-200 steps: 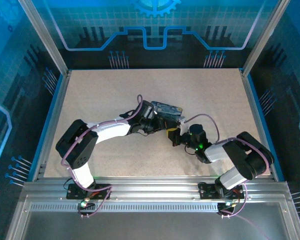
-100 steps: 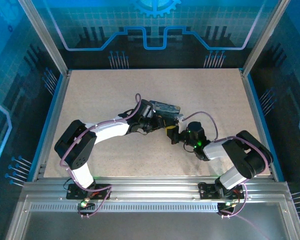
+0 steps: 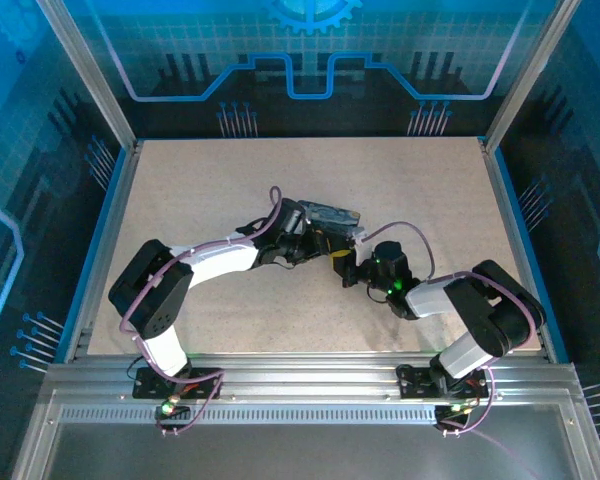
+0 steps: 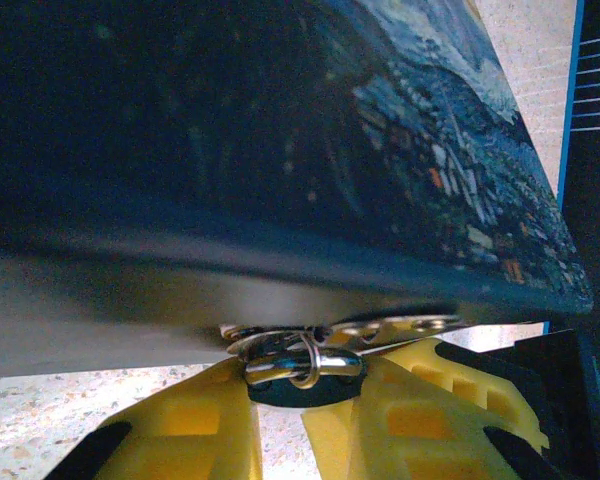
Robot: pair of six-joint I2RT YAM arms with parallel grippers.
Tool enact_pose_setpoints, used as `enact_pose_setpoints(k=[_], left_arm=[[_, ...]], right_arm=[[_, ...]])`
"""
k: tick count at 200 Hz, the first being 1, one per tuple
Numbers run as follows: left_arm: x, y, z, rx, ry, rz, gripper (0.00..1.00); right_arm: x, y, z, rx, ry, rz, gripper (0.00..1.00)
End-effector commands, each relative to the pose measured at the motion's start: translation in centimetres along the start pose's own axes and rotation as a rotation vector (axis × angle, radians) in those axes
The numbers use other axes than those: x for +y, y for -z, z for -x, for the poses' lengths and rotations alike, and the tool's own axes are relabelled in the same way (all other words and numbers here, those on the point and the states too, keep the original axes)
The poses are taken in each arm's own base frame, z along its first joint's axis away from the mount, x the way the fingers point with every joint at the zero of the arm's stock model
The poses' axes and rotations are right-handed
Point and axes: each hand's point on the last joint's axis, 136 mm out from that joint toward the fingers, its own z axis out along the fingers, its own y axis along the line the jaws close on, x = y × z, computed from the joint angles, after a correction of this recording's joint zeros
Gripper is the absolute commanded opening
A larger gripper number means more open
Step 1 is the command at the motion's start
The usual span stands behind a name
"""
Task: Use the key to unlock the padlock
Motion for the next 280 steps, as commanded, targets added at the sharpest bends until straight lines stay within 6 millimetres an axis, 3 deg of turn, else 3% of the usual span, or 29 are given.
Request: enact_pose_setpoints(k=[1,109,179,194,280], left_arm=[[-1.3,0.1,-2.8,0.105,-0.001,-0.055,0.09],[-1.0,0.0,-3.0,0.109,0.002,-0.051,0.09],[-0.6,-0.6,-3.5,0.126,0.026,-0.059,0.09],[-0.3,-0.9,-3.6,0.13,0.033,-0.052,0.09],[2.5,-2.9,-4.6,0.141,0.077,-0.013,0.16]], right_arm=[[1.6,-0.3,6.9,-0.205,0.066,0.068,0.0],[1.4,-0.5,8.0,-0.218,0.0,0.138,0.0],[1.5,-0.3,9.8,-0.266,-0.007,0.144,0.0],[1.3,-0.4,9.3,-0.251,-0.009,0.131,0.0],[-0.9,-1.6,2.3,-0.105,-0.059,0.058,0.0]])
